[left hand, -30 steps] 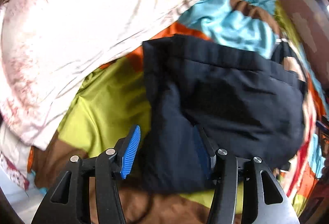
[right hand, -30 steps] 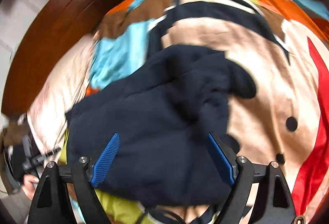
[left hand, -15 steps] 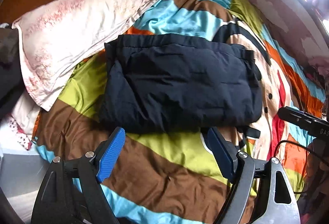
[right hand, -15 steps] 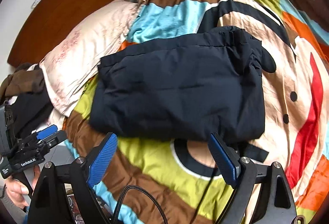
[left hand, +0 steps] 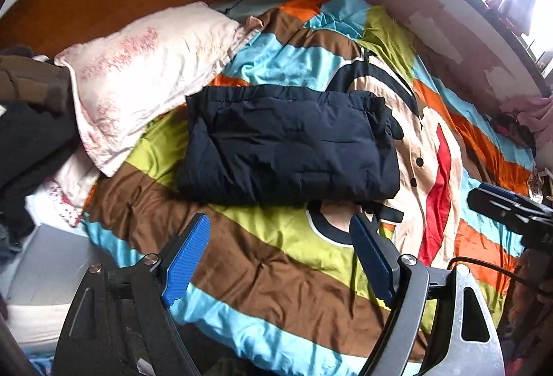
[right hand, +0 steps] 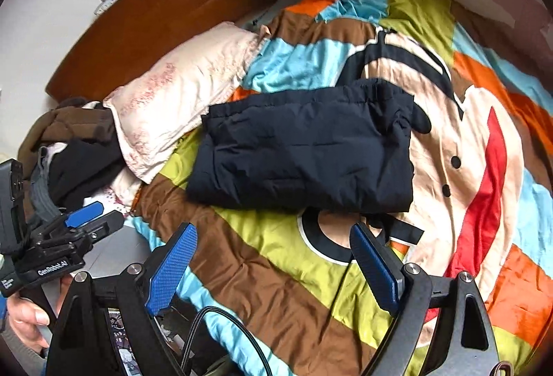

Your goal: Fold large clothes

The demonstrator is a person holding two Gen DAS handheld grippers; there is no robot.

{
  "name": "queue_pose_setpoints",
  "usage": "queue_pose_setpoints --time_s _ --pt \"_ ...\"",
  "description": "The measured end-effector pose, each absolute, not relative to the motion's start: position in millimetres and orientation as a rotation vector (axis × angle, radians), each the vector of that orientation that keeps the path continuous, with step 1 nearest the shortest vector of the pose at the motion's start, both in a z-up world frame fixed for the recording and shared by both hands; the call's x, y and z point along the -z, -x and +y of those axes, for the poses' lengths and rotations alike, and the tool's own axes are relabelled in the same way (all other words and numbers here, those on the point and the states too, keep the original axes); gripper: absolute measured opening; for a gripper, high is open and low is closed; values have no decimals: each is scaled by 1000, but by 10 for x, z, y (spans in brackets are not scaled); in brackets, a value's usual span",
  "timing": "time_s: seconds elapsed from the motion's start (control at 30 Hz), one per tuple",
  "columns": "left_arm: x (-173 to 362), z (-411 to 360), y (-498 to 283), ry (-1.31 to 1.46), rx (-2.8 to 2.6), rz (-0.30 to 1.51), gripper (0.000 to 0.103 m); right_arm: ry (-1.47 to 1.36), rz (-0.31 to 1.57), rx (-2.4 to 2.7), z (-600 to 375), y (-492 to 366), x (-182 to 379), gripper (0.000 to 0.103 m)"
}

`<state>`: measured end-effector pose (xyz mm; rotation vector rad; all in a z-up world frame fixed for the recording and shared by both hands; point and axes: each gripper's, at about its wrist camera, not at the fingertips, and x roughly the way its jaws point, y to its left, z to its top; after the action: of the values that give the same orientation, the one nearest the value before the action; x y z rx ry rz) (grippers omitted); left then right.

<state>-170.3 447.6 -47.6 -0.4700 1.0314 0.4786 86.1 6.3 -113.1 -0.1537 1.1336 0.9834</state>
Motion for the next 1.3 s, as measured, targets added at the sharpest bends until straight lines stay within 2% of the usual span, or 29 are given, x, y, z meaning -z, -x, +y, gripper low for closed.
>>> queue_pose_setpoints --time_s 0.37,0.43,0.5,0.57,0.67,0.77,1.3 --pt "-212 3908 1948 391 -457 1014 78 144 1038 -1029 -555 -415 296 90" --pt "-310 3797 1989 350 -461 1018 83 128 1032 -1037 -667 -362 172 90" --pt "-403 3689 2043 327 -459 1021 93 117 1023 -1042 -784 -297 59 91" --pt "-494 3581 2112 343 -445 1022 93 109 1016 -1045 -879 -230 -31 91" --pt "-558 3505 2177 386 -416 1009 94 107 1026 -1055 -962 -122 -84 92" --pt "-591 3453 2176 383 -430 1003 100 120 1021 -1062 -985 -17 -89 93" --pt "-544 3903 1990 412 -466 995 100 148 1031 -996 -751 -115 -19 93"
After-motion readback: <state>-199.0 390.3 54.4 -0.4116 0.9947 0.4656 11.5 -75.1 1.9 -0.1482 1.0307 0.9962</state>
